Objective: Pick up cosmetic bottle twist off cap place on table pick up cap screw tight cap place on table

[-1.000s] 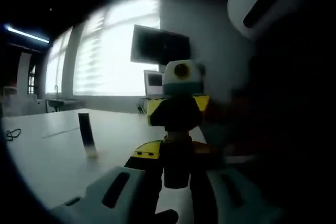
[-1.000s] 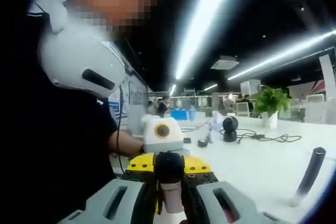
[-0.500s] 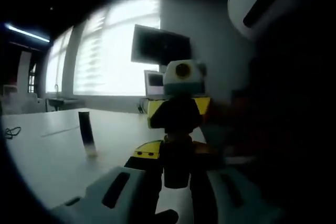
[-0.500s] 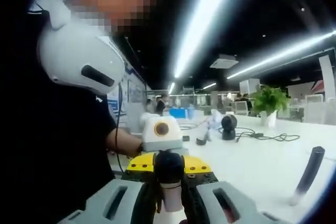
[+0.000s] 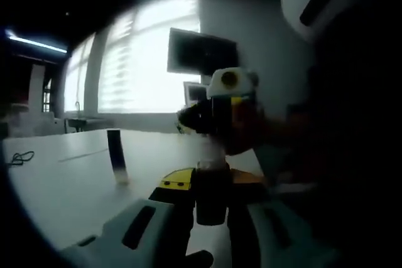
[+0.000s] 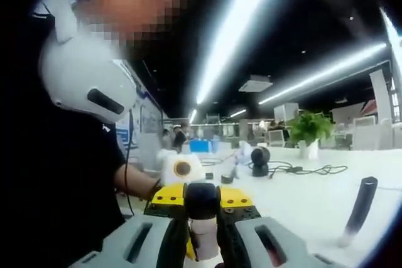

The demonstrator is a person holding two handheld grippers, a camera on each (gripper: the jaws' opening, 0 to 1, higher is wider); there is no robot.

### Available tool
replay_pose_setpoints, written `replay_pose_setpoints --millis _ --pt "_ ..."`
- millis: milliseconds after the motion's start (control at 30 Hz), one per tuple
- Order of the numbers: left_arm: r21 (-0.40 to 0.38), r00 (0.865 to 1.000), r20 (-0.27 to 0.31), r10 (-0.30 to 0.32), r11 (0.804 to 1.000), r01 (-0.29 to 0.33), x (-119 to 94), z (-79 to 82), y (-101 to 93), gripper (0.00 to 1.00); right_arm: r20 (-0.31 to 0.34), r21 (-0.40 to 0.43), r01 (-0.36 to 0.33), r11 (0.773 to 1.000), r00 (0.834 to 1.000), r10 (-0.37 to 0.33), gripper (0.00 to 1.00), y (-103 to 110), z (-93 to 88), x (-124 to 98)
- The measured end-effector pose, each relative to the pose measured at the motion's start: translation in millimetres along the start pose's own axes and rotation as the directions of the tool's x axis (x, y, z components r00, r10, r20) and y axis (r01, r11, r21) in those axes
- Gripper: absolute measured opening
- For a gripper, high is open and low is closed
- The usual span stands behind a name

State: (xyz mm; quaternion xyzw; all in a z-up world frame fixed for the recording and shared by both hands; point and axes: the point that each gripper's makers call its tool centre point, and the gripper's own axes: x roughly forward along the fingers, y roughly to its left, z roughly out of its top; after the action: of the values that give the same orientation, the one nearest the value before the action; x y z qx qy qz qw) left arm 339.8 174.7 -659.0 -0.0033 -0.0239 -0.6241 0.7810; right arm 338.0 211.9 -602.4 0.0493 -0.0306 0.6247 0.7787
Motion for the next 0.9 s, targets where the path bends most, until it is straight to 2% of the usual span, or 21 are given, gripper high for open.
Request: replay_pose_setpoints --millis 267,467,633,800,900 --pt "0.002 0.997 0.011 0.077 0.997 -0.077 0.3 -1.3 18.6 0.1 0.015 -0.003 0.052 0.999 0.999 -0.052 0.11 -11.4 3.3 -4.3" --pt "-0.007 0.988 0.02 0.153 0.988 -0.153 1.2 -3.5 38.7 0.1 0.054 -0.003 0.128 0.992 0.99 -0.128 0.11 -25.9 7.6 -8.5" --pt "-0.035 0.965 0.032 0.259 0.966 -0.258 0.0 -3.4 65.2 0.1 0.078 0.024 0.166 0.986 0.983 -0.167 0.11 -33.8 5.8 -12.9" --pt "-0.052 0.943 0.034 0.332 0.943 -0.33 -2.7 -4.3 85.7 0.1 0.087 0.037 0.183 0.982 0.979 -0.186 0.11 -35.7 2.9 -12.4" --pt "-0.053 0.938 0.026 0.346 0.937 -0.344 -2.0 -6.6 90.6 0.1 0.092 0.044 0.195 0.98 0.976 -0.198 0.11 -38.4 2.4 -13.8"
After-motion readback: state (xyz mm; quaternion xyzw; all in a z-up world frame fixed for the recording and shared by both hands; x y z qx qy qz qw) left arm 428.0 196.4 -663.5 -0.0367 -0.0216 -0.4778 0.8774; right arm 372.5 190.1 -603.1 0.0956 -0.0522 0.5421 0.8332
